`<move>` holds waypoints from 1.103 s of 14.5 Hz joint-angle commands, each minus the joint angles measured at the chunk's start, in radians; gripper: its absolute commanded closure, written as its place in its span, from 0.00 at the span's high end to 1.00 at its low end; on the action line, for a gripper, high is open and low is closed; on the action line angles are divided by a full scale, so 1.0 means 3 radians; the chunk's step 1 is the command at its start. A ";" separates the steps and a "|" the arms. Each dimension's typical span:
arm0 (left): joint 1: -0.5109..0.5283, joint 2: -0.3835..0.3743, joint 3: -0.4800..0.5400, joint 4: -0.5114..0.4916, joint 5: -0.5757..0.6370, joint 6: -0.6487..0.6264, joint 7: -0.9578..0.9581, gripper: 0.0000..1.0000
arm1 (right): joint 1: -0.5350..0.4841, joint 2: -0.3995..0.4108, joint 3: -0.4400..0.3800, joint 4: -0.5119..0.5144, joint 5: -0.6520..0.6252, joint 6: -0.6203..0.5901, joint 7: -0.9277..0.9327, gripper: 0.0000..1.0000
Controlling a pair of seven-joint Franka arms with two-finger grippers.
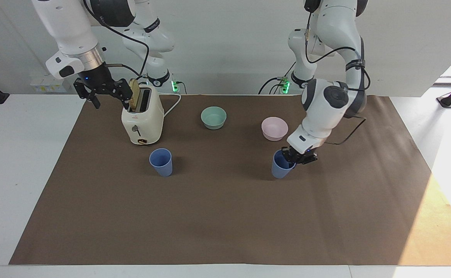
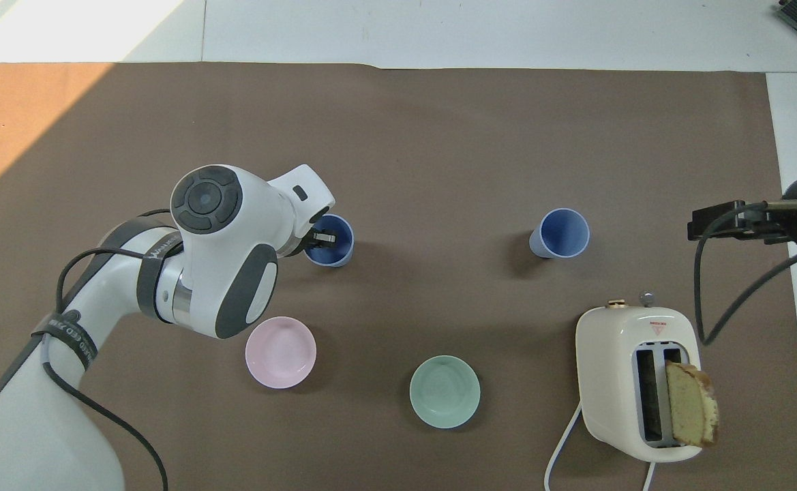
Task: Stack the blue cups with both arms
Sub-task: 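Carry the blue cup to the table center and open the left gripper, then withdraw the left gripper while the right gripper reaches the other cup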
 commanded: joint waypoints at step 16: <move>0.0172 -0.0655 0.0092 -0.0112 0.0045 -0.0363 0.0108 1.00 | 0.0068 0.0140 0.0028 -0.0702 0.0058 0.0852 -0.0037 1.00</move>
